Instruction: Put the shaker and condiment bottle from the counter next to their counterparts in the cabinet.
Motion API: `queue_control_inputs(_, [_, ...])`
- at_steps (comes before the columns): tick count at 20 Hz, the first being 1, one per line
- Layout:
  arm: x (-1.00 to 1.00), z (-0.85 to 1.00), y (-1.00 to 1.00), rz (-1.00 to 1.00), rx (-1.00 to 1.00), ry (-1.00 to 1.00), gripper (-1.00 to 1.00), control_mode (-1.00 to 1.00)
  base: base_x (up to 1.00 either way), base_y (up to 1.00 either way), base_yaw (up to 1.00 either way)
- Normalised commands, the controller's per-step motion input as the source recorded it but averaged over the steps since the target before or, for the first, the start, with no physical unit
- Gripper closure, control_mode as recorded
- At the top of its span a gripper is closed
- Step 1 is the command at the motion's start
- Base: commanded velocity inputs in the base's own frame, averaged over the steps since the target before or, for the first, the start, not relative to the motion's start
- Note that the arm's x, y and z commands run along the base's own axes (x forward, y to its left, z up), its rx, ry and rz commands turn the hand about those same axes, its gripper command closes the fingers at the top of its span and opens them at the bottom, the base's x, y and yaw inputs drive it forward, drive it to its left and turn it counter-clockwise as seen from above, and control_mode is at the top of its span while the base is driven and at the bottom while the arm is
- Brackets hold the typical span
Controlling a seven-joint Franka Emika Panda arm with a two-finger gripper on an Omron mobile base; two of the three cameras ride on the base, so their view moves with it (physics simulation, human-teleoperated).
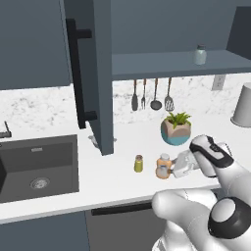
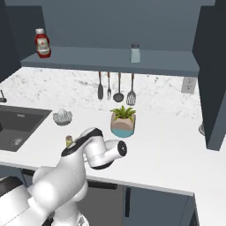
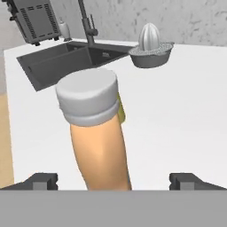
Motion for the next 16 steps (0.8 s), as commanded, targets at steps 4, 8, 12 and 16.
queue_control_inputs(4, [0.18,-0.32,0.35,0.0,0.0,0.0,-1.0,-1.0,0.0,0.0,0.0])
queue_control_inputs(8, [0.29,-0.3,0.41,0.0,0.0,0.01,1.0,-1.0,0.0,0.0,0.0])
queue_control_inputs(12, [0.25,-0.03,0.11,-0.04,0.0,0.04,1.0,-1.0,0.0,0.0,0.0])
queue_control_inputs(16, [0.09,0.38,0.0,-0.27,0.0,0.0,1.0,-1.0,0.0,0.0,0.0])
